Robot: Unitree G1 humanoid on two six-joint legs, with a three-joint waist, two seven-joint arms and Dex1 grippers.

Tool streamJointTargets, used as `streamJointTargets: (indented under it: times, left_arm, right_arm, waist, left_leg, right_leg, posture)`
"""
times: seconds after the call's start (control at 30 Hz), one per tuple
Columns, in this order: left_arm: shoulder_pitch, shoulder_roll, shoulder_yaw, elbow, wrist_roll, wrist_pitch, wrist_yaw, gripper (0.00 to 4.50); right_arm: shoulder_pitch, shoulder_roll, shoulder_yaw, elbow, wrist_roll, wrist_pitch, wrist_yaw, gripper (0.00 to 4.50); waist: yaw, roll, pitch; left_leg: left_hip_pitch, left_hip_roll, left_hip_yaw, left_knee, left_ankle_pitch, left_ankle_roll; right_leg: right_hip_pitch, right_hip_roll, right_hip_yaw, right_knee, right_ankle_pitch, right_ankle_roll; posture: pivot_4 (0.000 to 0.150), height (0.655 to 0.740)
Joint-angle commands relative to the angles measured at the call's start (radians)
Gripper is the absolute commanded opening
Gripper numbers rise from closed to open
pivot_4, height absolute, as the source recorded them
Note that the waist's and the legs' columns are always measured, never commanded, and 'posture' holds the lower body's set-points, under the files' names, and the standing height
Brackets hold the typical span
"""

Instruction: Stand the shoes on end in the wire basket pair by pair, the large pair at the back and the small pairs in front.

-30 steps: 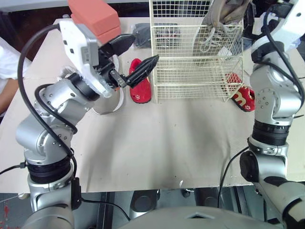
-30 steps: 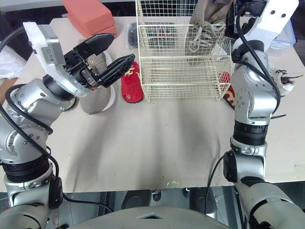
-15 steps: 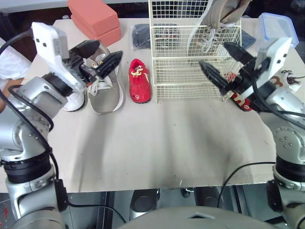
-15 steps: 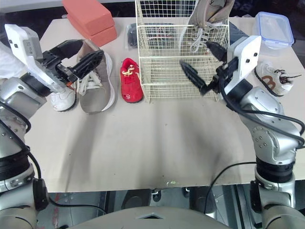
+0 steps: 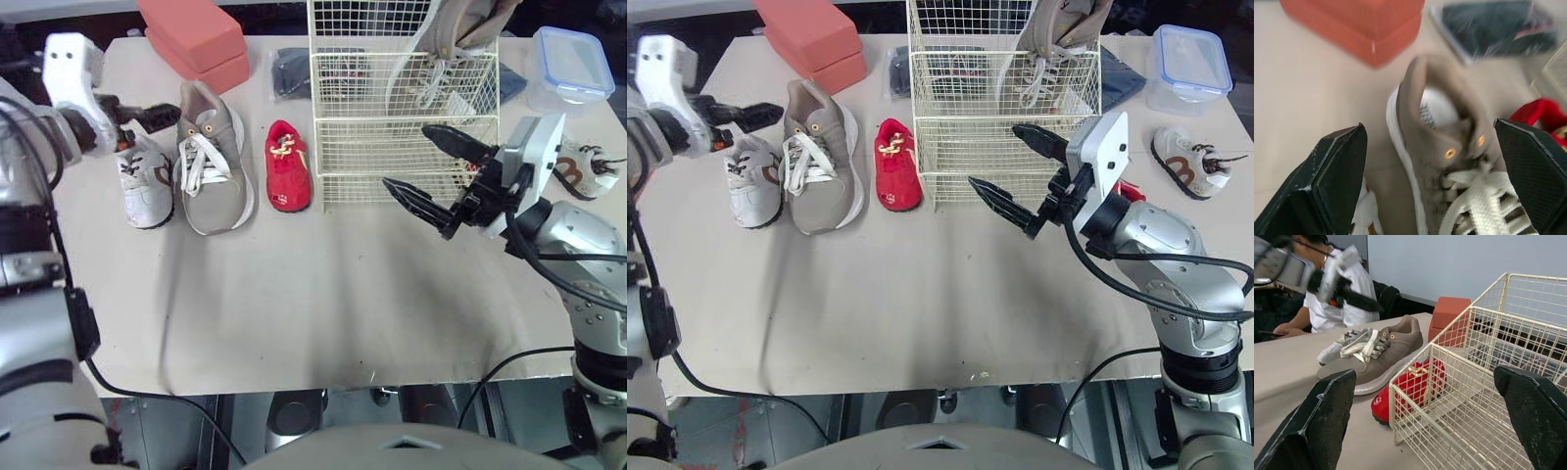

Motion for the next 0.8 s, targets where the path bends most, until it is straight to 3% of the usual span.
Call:
streamJointTargets:
  times: [0.03, 0.37, 0.63, 0.8]
  left_arm:
    - [-0.129, -0.017, -0.118, 0.188, 0.132, -0.012, -0.105, 4.50]
    - [-0.390, -0.121, -0.286, 0.654, 0.418, -0.199, -0.263, 4.50]
    - [-0.490, -0.171, -0.322, 0.787, 0.570, -0.236, -0.300, 4.50]
    - [-0.501, -0.199, -0.284, 0.810, 0.591, -0.214, -0.270, 4.50]
  right_arm:
    - [-0.001, 0.002, 0.003, -0.038, -0.015, -0.036, 0.005, 4.43]
    - [0.002, 0.026, 0.033, -0.027, -0.055, -0.070, 0.002, 4.43]
    - [-0.003, 0.040, 0.046, -0.009, -0.085, -0.099, 0.014, 4.43]
    - [-0.007, 0.057, 0.053, -0.006, -0.107, -0.112, 0.011, 4.43]
  waist:
    - [0.000, -0.001, 0.000]
    - [-0.001, -0.004, 0.002]
    - [-0.002, -0.004, 0.002]
    - [-0.003, -0.004, 0.002]
  left_leg:
    - [0.000, 0.000, 0.000, 0.000, 0.000, 0.000]
    - [-0.001, 0.000, 0.000, 0.001, 0.000, 0.000]
    - [-0.001, 0.000, 0.000, 0.001, 0.000, 0.000]
    - [-0.001, 0.001, 0.000, 0.001, 0.000, 0.000]
  right_leg:
    - [0.000, 0.000, -0.001, 0.000, 0.000, 0.000]
    - [-0.001, 0.000, -0.001, 0.001, -0.001, 0.002]
    - [-0.001, 0.000, -0.001, 0.001, -0.002, 0.003]
    - [-0.001, -0.001, -0.001, 0.002, -0.002, 0.003]
  posture:
    - [0.150, 0.6860]
    - [0.150, 0.6860]
    - [0.150, 0.6860]
    - [0.150, 0.6860]
